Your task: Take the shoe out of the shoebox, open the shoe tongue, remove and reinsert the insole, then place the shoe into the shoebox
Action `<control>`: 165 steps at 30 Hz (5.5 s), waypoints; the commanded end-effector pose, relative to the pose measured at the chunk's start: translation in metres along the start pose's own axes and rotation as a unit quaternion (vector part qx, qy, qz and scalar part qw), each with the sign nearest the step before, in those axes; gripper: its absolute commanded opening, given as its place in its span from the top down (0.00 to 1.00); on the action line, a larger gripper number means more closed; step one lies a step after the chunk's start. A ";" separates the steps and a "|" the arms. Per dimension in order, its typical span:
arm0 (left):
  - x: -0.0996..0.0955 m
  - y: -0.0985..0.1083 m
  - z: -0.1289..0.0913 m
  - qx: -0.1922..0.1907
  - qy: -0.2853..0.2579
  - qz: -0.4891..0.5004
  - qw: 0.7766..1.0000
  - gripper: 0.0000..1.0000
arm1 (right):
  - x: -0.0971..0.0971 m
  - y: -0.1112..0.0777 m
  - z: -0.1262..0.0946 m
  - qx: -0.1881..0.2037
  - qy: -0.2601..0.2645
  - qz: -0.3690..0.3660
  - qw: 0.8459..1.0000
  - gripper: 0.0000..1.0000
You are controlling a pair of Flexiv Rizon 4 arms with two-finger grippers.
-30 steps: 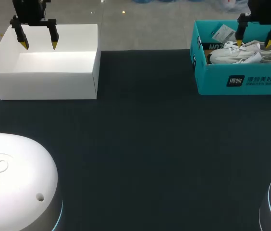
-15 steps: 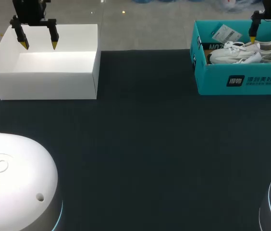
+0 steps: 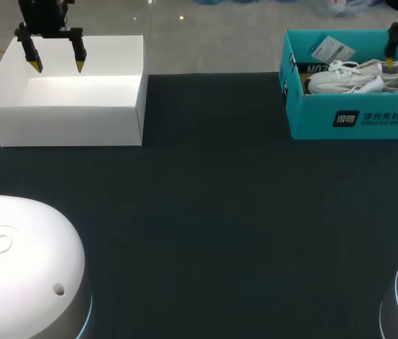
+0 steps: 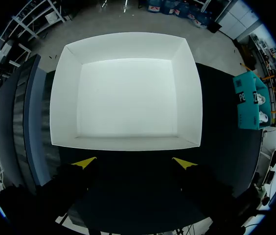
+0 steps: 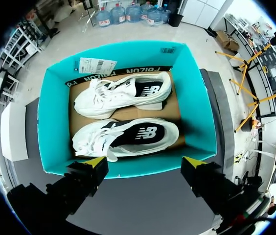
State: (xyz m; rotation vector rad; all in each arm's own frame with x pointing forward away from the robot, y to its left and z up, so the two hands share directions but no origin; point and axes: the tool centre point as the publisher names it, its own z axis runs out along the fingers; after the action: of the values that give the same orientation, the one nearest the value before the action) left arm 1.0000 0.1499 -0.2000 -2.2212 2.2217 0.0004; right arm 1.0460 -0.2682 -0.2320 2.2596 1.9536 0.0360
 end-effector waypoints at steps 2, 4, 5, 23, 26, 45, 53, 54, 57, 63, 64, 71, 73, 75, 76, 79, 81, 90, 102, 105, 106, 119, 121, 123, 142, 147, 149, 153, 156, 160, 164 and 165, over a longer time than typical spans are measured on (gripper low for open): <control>0.000 0.000 0.000 0.000 0.000 0.000 1.000 0.00 | -0.004 0.004 0.021 0.011 0.001 0.002 1.000 0.00; 0.000 0.000 0.000 0.000 0.000 0.000 1.000 0.00 | -0.004 0.002 0.027 0.017 -0.001 -0.001 1.000 0.00; 0.000 0.000 0.000 0.000 0.000 0.000 1.000 0.00 | -0.004 0.000 0.029 0.018 -0.001 -0.002 1.000 0.00; 0.000 0.000 0.000 0.000 0.000 0.000 1.000 0.00 | -0.005 -0.005 0.040 0.019 -0.029 0.027 0.999 0.00; 0.000 0.000 0.000 0.000 0.000 0.000 1.000 0.00 | -0.005 -0.005 0.040 0.019 -0.029 0.027 0.999 0.00; 0.000 0.000 0.000 0.000 0.000 0.000 1.000 0.00 | -0.005 -0.005 0.040 0.019 -0.029 0.027 0.999 0.00; 0.000 0.000 0.000 0.000 0.000 0.000 1.000 0.00 | -0.029 0.017 0.047 0.001 -0.025 0.004 1.000 0.00; 0.000 0.000 0.000 0.000 0.000 0.000 1.000 0.00 | -0.035 0.021 0.048 0.000 -0.025 0.005 1.000 0.00; 0.000 0.000 0.000 0.000 0.000 0.000 1.000 0.00 | -0.050 0.033 0.055 0.008 -0.020 0.008 1.000 0.00; 0.000 0.000 0.000 0.000 0.000 0.000 1.000 0.00 | -0.064 0.044 0.073 0.025 0.002 -0.022 0.999 0.00; 0.000 0.000 0.000 0.000 0.000 0.000 1.000 0.00 | -0.064 0.044 0.076 0.025 -0.004 -0.026 0.999 0.00; 0.000 0.000 0.000 0.000 0.000 0.000 1.000 0.00 | -0.059 0.036 0.083 0.025 -0.013 -0.051 0.998 0.00; 0.000 0.000 0.000 0.000 0.000 0.000 1.000 0.00 | -0.059 0.032 0.086 0.025 -0.011 -0.052 0.998 0.00; 0.000 0.000 0.000 0.000 0.000 0.000 1.000 0.00 | -0.060 0.029 0.092 0.028 -0.009 -0.050 0.998 0.00; 0.000 0.000 0.000 0.000 0.000 0.000 1.000 0.00 | -0.061 0.027 0.094 0.028 -0.005 -0.047 0.998 0.00; 0.000 0.000 0.000 0.000 0.000 0.000 1.000 0.00 | -0.065 0.021 0.101 0.024 -0.003 -0.044 0.999 0.00; 0.000 0.000 0.000 0.000 0.000 0.000 1.000 0.00 | -0.066 0.019 0.105 0.015 -0.002 -0.043 0.999 0.00; 0.000 0.000 0.000 0.000 0.000 0.000 1.000 0.00 | -0.060 0.019 0.126 0.021 -0.009 -0.030 0.999 0.10; 0.000 0.000 0.000 0.000 0.000 0.000 1.000 0.00 | -0.063 0.030 0.140 0.042 -0.029 -0.017 0.999 0.97; 0.000 0.000 0.000 0.000 0.000 0.000 1.000 0.00 | -0.065 0.031 0.141 0.047 -0.035 -0.013 0.998 1.00; 0.000 0.000 0.000 0.000 0.000 0.000 1.000 0.00 | -0.066 0.031 0.141 0.050 -0.039 -0.010 0.998 1.00; 0.000 0.000 0.000 0.000 0.000 0.000 1.000 0.00 | -0.078 0.034 0.131 0.036 -0.040 -0.026 0.998 1.00; 0.000 0.000 0.000 0.000 0.000 0.000 1.000 0.00 | -0.079 0.036 0.127 0.034 -0.038 -0.030 0.998 1.00; 0.000 0.000 0.000 0.000 0.000 0.000 1.000 0.00 | -0.080 0.038 0.122 0.035 -0.034 -0.028 0.998 1.00; 0.000 0.000 0.000 0.000 0.000 0.000 1.000 0.00 | -0.082 0.064 0.039 0.005 -0.036 -0.076 0.996 1.00; 0.000 0.000 0.000 0.000 0.000 0.000 1.000 0.00 | -0.080 0.060 0.005 -0.016 -0.029 -0.094 0.995 1.00; 0.000 0.000 0.000 0.000 0.000 0.000 1.000 0.00 | -0.079 0.058 -0.008 -0.028 -0.033 -0.109 0.993 1.00; 0.000 0.000 0.000 0.000 0.000 0.000 1.000 0.00 | -0.076 0.050 -0.028 -0.041 -0.042 -0.123 0.991 1.00; 0.000 0.000 0.000 0.000 0.000 0.000 1.000 0.00 | -0.071 0.040 -0.041 -0.050 -0.045 -0.131 0.989 1.00; 0.000 0.000 0.000 0.000 0.000 0.000 1.000 0.00 | -0.066 0.024 -0.056 -0.055 -0.046 -0.128 0.989 1.00; 0.000 0.000 0.000 0.000 0.000 0.000 1.000 0.00 | -0.062 0.014 -0.060 -0.042 -0.039 -0.111 0.992 1.00; 0.000 0.000 0.000 0.000 0.000 0.000 1.000 0.00 | -0.062 0.014 -0.060 -0.042 -0.039 -0.111 0.992 1.00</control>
State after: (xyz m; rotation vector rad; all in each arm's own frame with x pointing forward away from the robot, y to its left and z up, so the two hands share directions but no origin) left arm 1.0000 0.1499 -0.2000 -2.2212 2.2217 0.0005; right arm 1.0598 -0.3261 -0.1742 1.9779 2.1251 -0.0380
